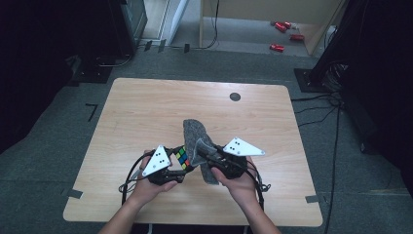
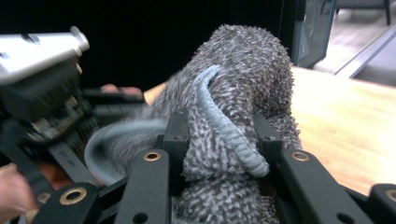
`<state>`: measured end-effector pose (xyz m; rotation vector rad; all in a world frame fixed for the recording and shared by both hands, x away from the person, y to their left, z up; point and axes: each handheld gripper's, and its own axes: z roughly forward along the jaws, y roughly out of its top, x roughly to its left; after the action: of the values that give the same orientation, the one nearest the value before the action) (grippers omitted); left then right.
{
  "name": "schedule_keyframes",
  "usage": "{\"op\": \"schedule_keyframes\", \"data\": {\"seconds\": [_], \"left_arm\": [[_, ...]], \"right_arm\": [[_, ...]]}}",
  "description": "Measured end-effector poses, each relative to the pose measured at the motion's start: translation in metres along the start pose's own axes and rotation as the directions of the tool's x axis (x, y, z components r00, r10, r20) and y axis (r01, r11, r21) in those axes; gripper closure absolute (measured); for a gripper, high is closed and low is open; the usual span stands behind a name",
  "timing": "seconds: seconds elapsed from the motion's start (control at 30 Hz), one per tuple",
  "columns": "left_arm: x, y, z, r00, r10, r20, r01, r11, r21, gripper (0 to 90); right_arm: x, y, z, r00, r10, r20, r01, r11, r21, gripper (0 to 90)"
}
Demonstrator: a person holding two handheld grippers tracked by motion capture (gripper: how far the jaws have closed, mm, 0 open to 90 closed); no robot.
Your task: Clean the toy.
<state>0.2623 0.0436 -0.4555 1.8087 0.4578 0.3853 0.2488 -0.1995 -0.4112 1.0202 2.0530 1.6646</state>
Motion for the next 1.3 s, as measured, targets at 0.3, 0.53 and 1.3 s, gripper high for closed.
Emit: {"op": "schedule_keyframes", "data": {"seconds": [0.3,0.53,1.3], "left_arm": [[0.024,0.001,-0.016,0.9841,-0.173,0.041,0.177,0.9775,-0.115,34.4],[0.041,0.0,-0.026,0.9489,-0.296,0.109,0.311,0.9354,-0.168,34.5],[0.05,-0.002,-0.031,0.9188,-0.366,0.149,0.389,0.9019,-0.187,34.5]], "right_arm": [[-0.029,-0.017,0.004,0.996,0.049,0.074,-0.053,0.997,0.056,68.2],[-0.013,-0.024,0.013,0.9857,-0.166,0.028,0.165,0.986,0.033,68.2],[0.02,-0.044,0.031,0.8811,-0.463,-0.095,0.47,0.88,0.069,68.4]]}}
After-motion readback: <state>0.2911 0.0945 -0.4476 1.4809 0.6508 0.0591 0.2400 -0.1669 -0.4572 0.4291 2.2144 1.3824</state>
